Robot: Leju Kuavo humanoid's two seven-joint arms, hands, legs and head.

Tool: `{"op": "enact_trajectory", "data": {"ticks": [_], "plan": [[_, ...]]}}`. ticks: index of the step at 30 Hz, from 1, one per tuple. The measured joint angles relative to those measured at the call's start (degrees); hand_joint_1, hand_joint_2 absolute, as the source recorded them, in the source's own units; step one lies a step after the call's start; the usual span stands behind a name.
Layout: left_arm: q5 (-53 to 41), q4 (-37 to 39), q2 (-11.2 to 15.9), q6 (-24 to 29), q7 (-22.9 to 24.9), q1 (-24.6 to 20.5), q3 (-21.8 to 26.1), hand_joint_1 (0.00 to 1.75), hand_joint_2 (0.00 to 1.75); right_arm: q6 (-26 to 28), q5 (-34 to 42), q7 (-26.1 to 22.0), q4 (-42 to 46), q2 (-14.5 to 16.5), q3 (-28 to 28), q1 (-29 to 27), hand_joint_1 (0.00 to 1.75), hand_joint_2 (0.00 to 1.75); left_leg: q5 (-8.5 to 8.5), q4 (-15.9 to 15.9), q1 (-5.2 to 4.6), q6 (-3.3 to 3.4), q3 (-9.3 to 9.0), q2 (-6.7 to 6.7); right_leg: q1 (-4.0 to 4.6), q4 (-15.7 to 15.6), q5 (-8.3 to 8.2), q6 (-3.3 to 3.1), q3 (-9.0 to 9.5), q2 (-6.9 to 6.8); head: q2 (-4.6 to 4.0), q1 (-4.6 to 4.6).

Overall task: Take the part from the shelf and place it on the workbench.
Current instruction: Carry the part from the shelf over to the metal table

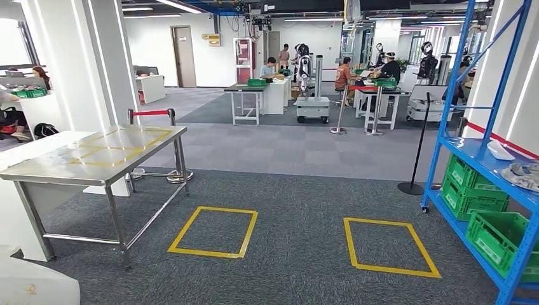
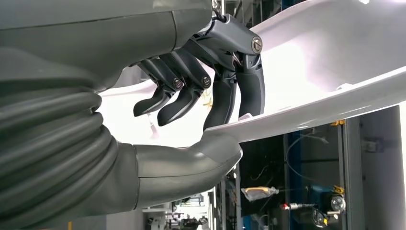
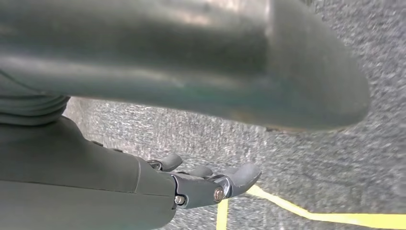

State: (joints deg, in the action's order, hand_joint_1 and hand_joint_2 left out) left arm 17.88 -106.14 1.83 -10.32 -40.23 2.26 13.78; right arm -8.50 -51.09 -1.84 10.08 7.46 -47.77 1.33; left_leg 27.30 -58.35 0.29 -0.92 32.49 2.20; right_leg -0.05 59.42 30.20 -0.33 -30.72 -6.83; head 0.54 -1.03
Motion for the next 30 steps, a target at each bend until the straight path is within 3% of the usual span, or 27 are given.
{"op": "enact_trajectory", "data": {"ticks": [1,3,5,6,7,8,10,12,14,15,17,19,21,22,24,26,27,29,30], "plan": [[0.21,0.09,0.08,-0.11,0.00,-0.27,0.02,1.75,1.75,0.07,0.01,-0.08,0.00,-0.01,-0.01,0.05,0.00,0.00,-0.16,0.19,0.18,0.33,-0.06,-0.58,-0.09,1.18,0.88,0.33,-0.41,1.41,0.01,-0.04],[0.68,0.45,0.16,-0.63,0.00,-0.98,0.03,1.75,1.75,0.23,-0.01,0.22,0.00,-0.03,-0.01,-0.07,0.00,0.00,-0.37,0.30,0.37,0.78,-0.07,-1.78,-0.31,7.16,4.13,0.75,-3.22,4.98,0.00,-0.14],[0.86,0.96,0.15,-1.22,0.03,-1.48,-0.01,1.75,1.75,0.28,-0.27,1.11,0.00,-0.09,-0.01,-0.32,0.00,0.00,-0.45,0.17,0.35,0.98,0.19,-3.23,-0.37,14.04,6.59,0.86,-6.85,6.31,0.00,-0.21],[0.82,1.20,0.12,-1.38,0.04,-1.62,-0.03,1.75,1.75,0.28,-0.43,1.54,0.00,-0.14,-0.01,-0.40,0.00,0.00,-0.47,0.08,0.36,0.98,0.28,-4.04,-0.39,15.18,6.28,0.84,-7.63,6.49,0.00,-0.24],[0.77,1.43,0.08,-1.45,0.04,-1.78,-0.06,1.75,1.75,0.28,-0.57,1.84,0.00,-0.18,-0.01,-0.42,0.00,0.00,-0.48,-0.03,0.38,0.96,0.34,-4.84,-0.42,14.09,4.90,0.77,-7.35,6.64,0.01,-0.27],[0.72,1.60,0.03,-1.48,0.04,-2.01,-0.09,1.75,1.75,0.28,-0.63,1.97,0.00,-0.23,-0.01,-0.40,0.00,0.00,-0.47,-0.15,0.43,0.87,0.37,-5.66,-0.48,10.92,2.73,0.64,-6.05,7.12,0.00,-0.32],[0.66,1.81,-0.09,-1.50,0.03,-2.66,-0.12,1.75,1.75,0.30,-0.72,2.04,0.00,-0.33,-0.01,-0.33,0.00,0.00,-0.47,-0.44,0.53,0.42,0.58,-7.17,-0.64,3.54,-0.54,0.39,-2.87,9.66,-0.01,-0.36],[0.62,1.97,-0.22,-1.50,0.02,-3.34,-0.14,1.75,1.75,0.26,-0.92,2.21,0.00,-0.38,-0.01,-0.29,0.00,0.00,-0.64,-0.52,0.59,-0.36,1.00,-8.48,-0.56,0.35,-1.25,0.30,-1.58,11.03,-0.01,-0.37],[0.61,2.23,-0.25,-1.50,0.02,-3.66,-0.15,1.75,1.75,0.10,-1.35,2.63,0.00,-0.37,-0.01,-0.17,0.00,0.00,-1.05,-0.14,0.66,-1.25,1.37,-9.70,-0.44,0.07,-1.44,-0.07,-1.54,9.74,-0.01,-0.37],[0.61,2.38,-0.23,-1.50,0.02,-3.68,-0.16,1.75,1.75,-0.03,-1.55,2.83,0.00,-0.34,-0.01,-0.09,0.00,0.00,-1.00,-0.21,0.68,-1.56,1.60,-9.40,-0.52,-0.20,-1.64,-0.41,-1.44,9.05,0.00,-0.34],[0.62,2.78,-0.20,-1.50,0.02,-4.06,-0.26,1.75,1.75,-0.21,-1.85,3.00,0.00,-0.29,-0.01,-0.03,0.00,0.00,0.73,-2.99,0.53,-1.97,3.18,-6.81,-0.80,-0.79,-1.98,-1.10,-1.28,7.58,0.01,-0.17],[0.61,3.43,-0.21,-1.36,0.03,-4.52,-0.52,1.75,1.75,-0.26,-2.01,2.72,0.00,-0.27,-0.01,-0.10,0.00,0.00,4.28,-10.04,0.44,-2.23,6.46,-3.76,-0.69,-0.91,-1.97,-1.47,-1.29,6.04,0.00,-0.02],[0.61,4.19,-0.22,-1.05,0.03,-4.58,-0.72,1.75,1.75,-0.26,-2.07,2.21,0.00,-0.26,-0.01,-0.15,0.00,0.00,5.94,-15.53,0.46,-2.43,8.94,-2.81,-0.58,-0.89,-1.84,-1.60,-1.30,4.37,0.00,-0.02],[0.61,4.47,-0.21,-0.92,0.04,-4.57,-0.75,1.75,1.75,-0.26,-2.07,2.00,0.00,-0.25,-0.01,-0.12,0.00,0.00,5.22,-15.31,0.46,-2.44,8.69,-2.59,-0.56,-0.87,-1.78,-1.59,-1.26,3.58,0.00,-0.02],[0.60,4.84,-0.17,-0.75,0.04,-4.62,-0.77,1.75,1.75,-0.26,-2.07,1.78,0.00,-0.19,-0.01,-0.04,0.00,0.00,1.74,-8.80,0.44,-2.29,4.98,-1.17,-0.54,-0.80,-1.56,-1.39,-1.01,2.11,0.00,-0.01],[0.51,5.25,-0.12,-0.72,0.29,-4.83,-1.02,1.75,1.75,-0.26,-2.11,1.87,0.00,-0.12,-0.01,0.03,0.00,0.00,-0.27,-2.09,0.08,-1.58,1.26,1.29,-0.20,-0.62,-1.16,-0.86,-0.73,0.87,0.00,-0.02],[0.47,5.62,-0.11,-0.72,0.43,-4.96,-1.24,1.75,1.75,-0.26,-2.16,1.98,0.00,-0.11,-0.01,0.09,0.00,0.00,-0.45,-0.66,-0.09,-1.12,0.56,1.89,-0.03,-0.56,-1.02,-0.57,-0.60,0.28,0.00,-0.04],[0.41,6.55,-0.10,-0.66,0.54,-5.17,-1.67,1.75,1.75,-0.26,-2.25,2.06,0.00,-0.10,-0.01,0.35,0.00,0.00,-0.46,-0.29,-0.22,-0.21,0.72,0.85,0.11,-0.65,-0.90,0.02,-0.33,-0.94,-0.01,-0.12],[0.41,6.89,-0.11,-0.59,0.42,-5.23,-1.81,1.75,1.75,-0.26,-2.24,1.92,0.00,-0.10,-0.01,0.52,0.00,0.00,-0.59,-0.19,-0.13,0.13,0.77,0.20,0.00,-0.50,-0.71,0.38,-0.21,-0.54,-0.01,-0.14]]}}
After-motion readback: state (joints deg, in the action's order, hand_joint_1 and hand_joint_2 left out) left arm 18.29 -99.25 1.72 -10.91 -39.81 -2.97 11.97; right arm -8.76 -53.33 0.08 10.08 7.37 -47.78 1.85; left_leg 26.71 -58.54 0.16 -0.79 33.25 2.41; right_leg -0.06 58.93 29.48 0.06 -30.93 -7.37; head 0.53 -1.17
